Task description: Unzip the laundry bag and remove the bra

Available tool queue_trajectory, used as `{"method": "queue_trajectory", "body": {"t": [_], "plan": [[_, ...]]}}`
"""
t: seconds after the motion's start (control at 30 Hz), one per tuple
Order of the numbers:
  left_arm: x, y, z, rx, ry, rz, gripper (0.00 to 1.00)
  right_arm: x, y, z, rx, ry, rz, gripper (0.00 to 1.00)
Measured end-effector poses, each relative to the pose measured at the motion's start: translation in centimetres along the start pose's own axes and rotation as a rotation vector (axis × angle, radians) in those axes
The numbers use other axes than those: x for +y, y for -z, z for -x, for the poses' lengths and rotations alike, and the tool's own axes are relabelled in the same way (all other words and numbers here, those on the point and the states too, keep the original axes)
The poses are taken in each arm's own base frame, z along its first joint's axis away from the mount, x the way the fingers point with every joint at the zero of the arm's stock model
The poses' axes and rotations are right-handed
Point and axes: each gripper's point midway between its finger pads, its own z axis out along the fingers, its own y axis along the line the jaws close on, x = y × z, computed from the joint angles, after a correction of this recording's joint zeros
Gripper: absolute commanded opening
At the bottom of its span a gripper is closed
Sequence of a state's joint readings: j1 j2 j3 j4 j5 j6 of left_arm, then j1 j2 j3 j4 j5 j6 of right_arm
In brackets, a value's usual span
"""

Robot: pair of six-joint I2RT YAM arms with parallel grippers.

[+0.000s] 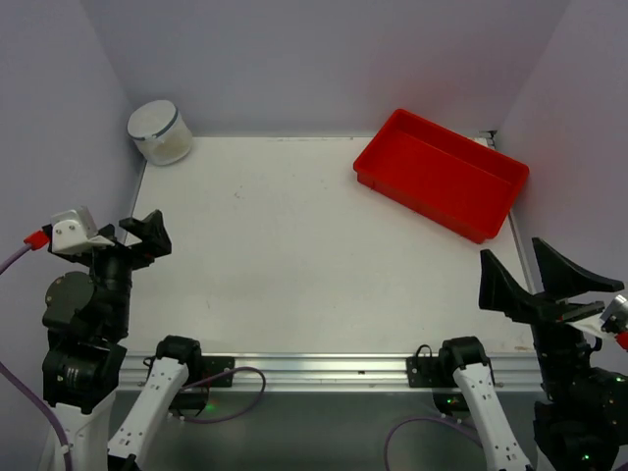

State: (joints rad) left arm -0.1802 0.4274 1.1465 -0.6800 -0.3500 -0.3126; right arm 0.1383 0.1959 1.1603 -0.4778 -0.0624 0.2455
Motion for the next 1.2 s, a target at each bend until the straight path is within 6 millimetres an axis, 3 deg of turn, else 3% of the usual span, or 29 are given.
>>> {"method": "queue_trajectory", "body": {"t": [0.13,0.4,0.53,0.6,0.73,0.97,1.2], "plan": [[-0.1,-1.4,-3.5,0.087,-0.018,0.0,1.0,-0.3,-0.6,-1.9,0.045,-0.02,-0.005,0.99],[-0.4,-6.6,-14.1,0.398,-0.056,0.043,1.0,-1.2,-3.2,-7.4,0.231,-0.08,-0.028,0.99],[-1.2,-10.2,-17.0,0.478,-0.036,0.077,1.0,-1.1,-3.7,-9.6,0.301,-0.107,-0.016,0.99],[-1.3,-12.6,-17.8,0.493,-0.011,0.11,1.0,-0.9,-3.8,-10.1,0.323,-0.121,-0.006,0.99],[0.0,-19.2,-17.0,0.437,0.1,0.214,1.0,-0.1,-3.9,-10.7,0.351,-0.142,0.037,0.99],[5.2,-29.4,-16.1,0.257,0.331,0.387,1.0,0.9,-3.9,-13.1,0.421,-0.161,0.102,0.99],[10.0,-37.8,-18.8,0.123,0.466,0.485,1.0,1.3,-3.4,-17.3,0.512,-0.176,0.16,0.99]]}}
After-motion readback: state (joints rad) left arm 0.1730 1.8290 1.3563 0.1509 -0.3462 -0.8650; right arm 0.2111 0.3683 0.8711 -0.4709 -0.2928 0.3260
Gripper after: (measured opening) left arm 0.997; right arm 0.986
